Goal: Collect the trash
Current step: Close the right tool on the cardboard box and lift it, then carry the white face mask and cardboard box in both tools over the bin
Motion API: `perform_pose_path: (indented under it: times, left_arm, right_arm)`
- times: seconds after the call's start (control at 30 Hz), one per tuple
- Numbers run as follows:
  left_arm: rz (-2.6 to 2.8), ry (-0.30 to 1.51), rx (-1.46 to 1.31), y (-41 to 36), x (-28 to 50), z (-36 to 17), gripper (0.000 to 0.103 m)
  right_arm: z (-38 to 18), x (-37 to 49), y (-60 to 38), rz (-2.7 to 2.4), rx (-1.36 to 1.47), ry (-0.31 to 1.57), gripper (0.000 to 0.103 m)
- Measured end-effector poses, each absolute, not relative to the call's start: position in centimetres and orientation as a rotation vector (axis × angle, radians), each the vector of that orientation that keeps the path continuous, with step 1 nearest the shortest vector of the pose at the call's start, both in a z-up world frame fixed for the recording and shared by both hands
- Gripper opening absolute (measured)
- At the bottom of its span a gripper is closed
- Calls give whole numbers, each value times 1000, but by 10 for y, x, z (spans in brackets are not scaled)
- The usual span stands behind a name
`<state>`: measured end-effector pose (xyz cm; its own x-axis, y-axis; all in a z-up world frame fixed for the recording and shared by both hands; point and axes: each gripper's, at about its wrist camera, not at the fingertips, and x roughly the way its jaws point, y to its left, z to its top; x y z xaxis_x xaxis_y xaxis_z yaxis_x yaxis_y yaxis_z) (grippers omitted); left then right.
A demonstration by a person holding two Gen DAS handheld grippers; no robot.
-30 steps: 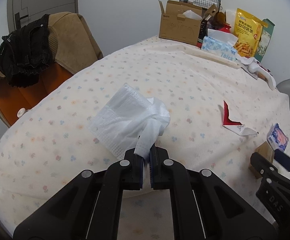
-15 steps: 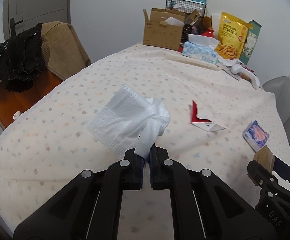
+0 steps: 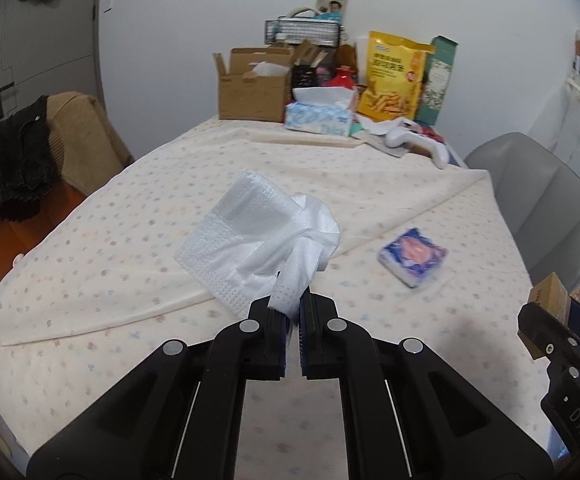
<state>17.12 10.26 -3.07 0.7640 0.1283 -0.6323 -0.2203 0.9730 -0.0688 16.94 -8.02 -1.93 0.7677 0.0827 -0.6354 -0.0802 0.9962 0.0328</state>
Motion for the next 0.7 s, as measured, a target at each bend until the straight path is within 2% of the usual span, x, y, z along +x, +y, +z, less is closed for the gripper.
perform_pose_path:
  times: [0.7]
  left_arm:
    - [-46, 622, 1, -56, 157, 4, 6]
  right_arm:
    - [-1, 116, -227, -138, 140, 618, 51]
